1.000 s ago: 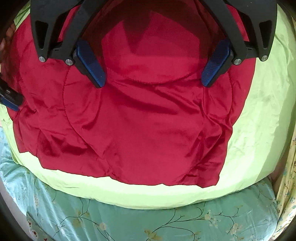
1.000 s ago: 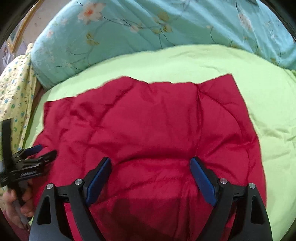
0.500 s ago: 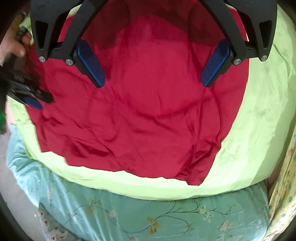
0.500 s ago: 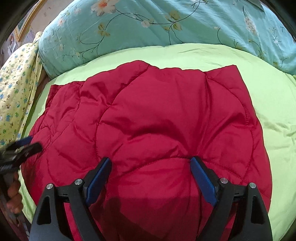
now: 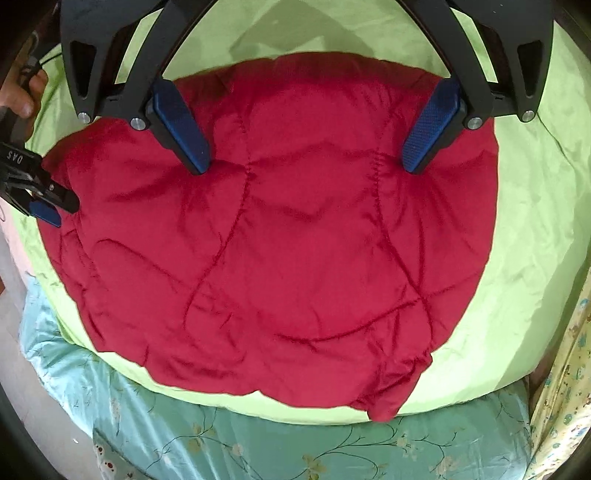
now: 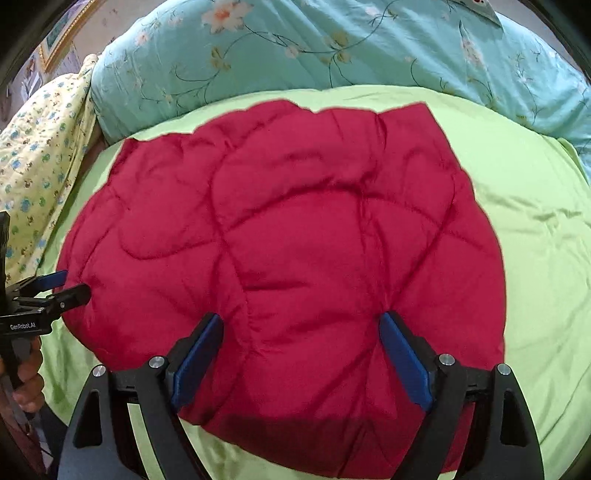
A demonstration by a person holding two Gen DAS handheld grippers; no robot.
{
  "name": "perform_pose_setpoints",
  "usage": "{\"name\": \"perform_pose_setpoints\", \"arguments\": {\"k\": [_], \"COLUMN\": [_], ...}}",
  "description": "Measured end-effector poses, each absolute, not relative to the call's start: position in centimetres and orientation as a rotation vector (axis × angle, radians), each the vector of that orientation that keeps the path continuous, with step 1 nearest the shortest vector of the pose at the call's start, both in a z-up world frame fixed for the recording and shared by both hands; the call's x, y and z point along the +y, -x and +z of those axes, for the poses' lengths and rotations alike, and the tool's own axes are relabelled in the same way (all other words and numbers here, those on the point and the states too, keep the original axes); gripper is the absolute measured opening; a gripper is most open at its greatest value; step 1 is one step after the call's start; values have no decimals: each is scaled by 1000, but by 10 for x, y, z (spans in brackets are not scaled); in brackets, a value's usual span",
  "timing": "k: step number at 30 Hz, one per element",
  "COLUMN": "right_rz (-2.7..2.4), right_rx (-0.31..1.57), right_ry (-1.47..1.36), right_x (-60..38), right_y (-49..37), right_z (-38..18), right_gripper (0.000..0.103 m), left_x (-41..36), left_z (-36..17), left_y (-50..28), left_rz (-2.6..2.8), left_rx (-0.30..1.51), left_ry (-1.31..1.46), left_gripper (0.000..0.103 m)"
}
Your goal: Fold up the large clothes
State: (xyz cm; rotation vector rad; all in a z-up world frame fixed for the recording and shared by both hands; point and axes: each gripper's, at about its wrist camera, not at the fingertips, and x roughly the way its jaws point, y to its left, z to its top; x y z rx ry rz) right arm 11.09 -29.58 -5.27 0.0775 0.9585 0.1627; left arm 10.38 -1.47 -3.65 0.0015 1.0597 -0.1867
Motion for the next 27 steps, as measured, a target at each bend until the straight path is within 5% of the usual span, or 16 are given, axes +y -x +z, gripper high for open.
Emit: {"name": "perform_pose_setpoints", "arguments": {"k": [27], "right_rz": [351], "right_rx": [1058], "right_ry": [-95], "right_x": [-273], "right_y": [-21], "right_z": [-31], "right_gripper": [93], "left_x": [-20], "left_z": [-21], "left_y": [-25], "left_rz": [-113], "left_rx": [1098], "left_ry": [-204], "left_gripper": [103]}}
